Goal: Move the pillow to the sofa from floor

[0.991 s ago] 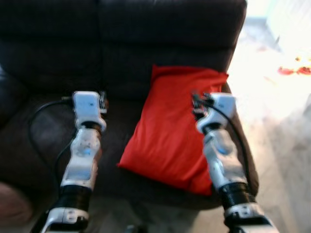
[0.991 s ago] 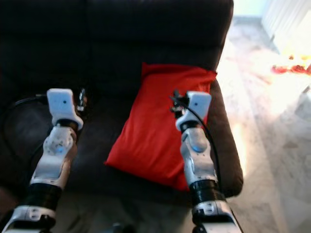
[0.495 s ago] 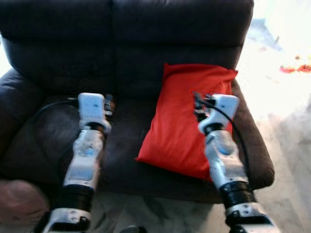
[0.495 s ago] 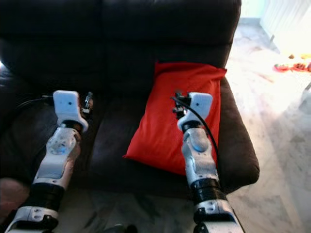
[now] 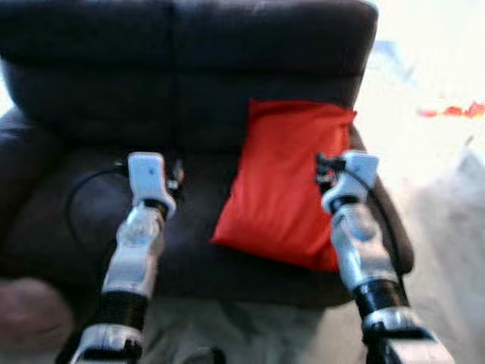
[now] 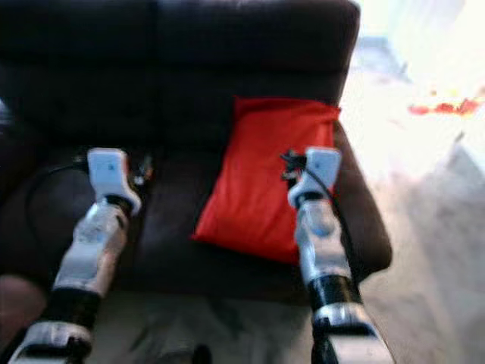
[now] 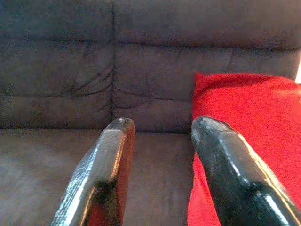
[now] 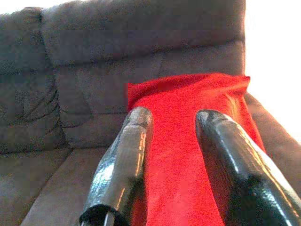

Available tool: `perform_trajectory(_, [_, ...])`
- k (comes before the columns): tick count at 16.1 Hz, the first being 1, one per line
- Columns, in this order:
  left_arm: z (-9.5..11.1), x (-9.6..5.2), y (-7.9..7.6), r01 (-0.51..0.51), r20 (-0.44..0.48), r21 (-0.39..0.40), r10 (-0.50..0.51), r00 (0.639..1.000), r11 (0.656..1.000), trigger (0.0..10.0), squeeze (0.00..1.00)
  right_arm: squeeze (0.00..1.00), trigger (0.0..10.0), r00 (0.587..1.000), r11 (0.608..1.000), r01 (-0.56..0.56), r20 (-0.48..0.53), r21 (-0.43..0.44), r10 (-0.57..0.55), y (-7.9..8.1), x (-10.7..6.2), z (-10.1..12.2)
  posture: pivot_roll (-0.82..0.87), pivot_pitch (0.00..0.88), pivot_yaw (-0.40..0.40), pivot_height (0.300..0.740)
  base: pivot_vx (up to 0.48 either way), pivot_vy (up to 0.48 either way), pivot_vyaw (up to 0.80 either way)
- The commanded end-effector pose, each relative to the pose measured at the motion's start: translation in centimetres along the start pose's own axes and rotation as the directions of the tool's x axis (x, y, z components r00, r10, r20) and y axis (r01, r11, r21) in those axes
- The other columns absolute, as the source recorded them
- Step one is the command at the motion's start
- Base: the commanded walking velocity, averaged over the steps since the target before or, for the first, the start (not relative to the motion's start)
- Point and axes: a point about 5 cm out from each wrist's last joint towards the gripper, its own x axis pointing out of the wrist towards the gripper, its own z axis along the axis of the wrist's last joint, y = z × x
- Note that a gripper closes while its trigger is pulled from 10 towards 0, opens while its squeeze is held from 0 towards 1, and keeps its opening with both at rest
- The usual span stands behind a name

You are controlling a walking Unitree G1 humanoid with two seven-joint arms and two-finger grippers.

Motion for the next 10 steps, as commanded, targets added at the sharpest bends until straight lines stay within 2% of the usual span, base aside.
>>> perform_trajectory(1, [-0.3, 0.1, -0.3, 0.011, -0.018, -0.001, -0.011, 1.000, 1.000, 10.0, 0.00, 0.00, 10.0, 1.000, 1.000, 0.016, -0.023, 0.002, -0.016, -0.4, 0.0, -0.4, 0.12, 0.129, -0.004, 0.740, 0.000, 0.000, -0.66])
perform_trajectory(2, [-0.3, 0.1, -0.2, 0.002, -0.016, 0.009, -0.002, 1.000, 1.000, 10.0, 0.00, 0.00, 10.0, 1.000, 1.000, 0.007, -0.024, -0.006, -0.007, -0.3, 0.0, -0.4, 0.12, 0.131, -0.006, 0.740, 0.000, 0.000, -0.66])
perform_trajectory(5, [-0.4, 0.1, -0.1, -0.005, -0.022, 0.032, 0.006, 1.000, 0.999, 10.0, 0.00, 0.00, 10.0, 0.999, 1.000, -0.024, -0.036, -0.014, 0.023, 0.6, -0.2, -1.0, 0.12, 0.136, -0.009, 0.740, 0.000, 0.000, 0.00])
perform_trajectory(10, [-0.6, -0.1, 0.0, -0.012, -0.028, 0.046, 0.013, 1.000, 0.999, 10.0, 0.00, 0.00, 10.0, 0.998, 0.999, -0.032, -0.050, -0.030, 0.030, 0.7, -0.4, -1.4, 0.12, 0.142, -0.013, 0.740, 0.000, 0.000, 0.00])
